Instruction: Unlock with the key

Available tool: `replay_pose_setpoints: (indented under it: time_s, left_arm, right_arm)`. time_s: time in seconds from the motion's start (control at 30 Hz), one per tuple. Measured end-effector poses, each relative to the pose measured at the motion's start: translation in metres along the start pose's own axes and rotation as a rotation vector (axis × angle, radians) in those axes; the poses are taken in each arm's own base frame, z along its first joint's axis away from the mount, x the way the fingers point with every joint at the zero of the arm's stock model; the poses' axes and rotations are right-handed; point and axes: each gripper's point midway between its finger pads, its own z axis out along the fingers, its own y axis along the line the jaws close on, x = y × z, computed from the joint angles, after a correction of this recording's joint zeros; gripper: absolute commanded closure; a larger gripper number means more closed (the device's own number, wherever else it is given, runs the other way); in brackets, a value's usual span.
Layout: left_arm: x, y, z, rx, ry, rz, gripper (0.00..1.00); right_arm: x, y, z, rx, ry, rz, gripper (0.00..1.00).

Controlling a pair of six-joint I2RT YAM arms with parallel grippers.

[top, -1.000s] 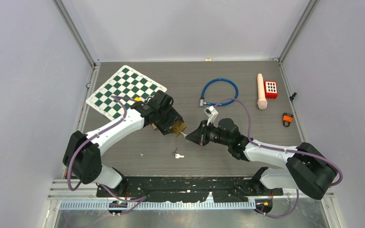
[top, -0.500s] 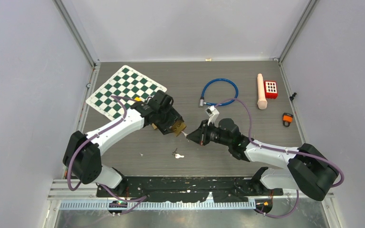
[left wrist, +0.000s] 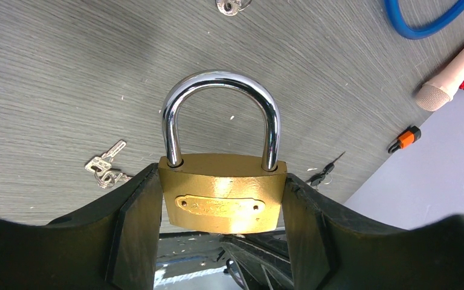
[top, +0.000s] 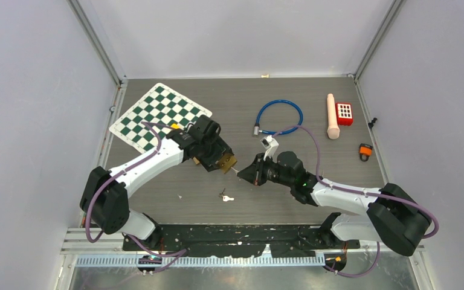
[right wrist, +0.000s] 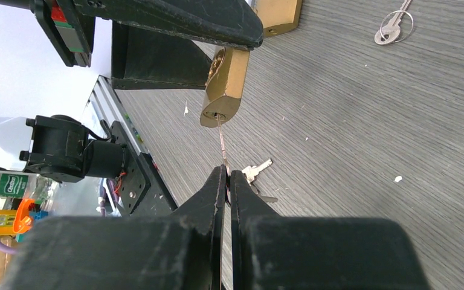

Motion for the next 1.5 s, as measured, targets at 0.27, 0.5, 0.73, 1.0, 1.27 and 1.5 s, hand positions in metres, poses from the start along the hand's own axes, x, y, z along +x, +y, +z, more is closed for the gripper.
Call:
replay_pose_setpoints:
  time_s: [0.27, 0.5, 0.73, 1.0, 1.27, 1.5]
  left_arm:
    - [0.001, 0.000, 0.000, -0.001, 0.000, 0.003, 1.00]
    - [0.001, 0.000, 0.001, -0.004, -0.015, 0.011, 1.00]
    - [0.004, 0.001, 0.002, -0.011, -0.065, 0.043, 1.00]
    - [0.009, 0.000, 0.003, -0.017, -0.112, 0.012, 1.00]
    - [0.015, 0.007, 0.004, -0.013, -0.112, -0.063, 1.00]
    - [0.011, 0.000, -0.005, 0.029, -0.127, -0.090, 1.00]
  right_arm:
    - [0.001, 0.001, 0.001, 0.011, 0.004, -0.008, 0.95]
    - [0.001, -0.001, 0.002, 0.030, 0.002, -0.009, 0.95]
    - [0.002, -0.002, 0.000, 0.056, -0.003, -0.011, 0.95]
    - [0.004, -0.006, -0.002, 0.082, -0.033, -0.020, 0.95]
    - [0.012, -0.006, -0.005, 0.057, -0.081, -0.051, 0.95]
    - [0.002, -0.004, -0.005, 0.042, -0.140, -0.079, 0.95]
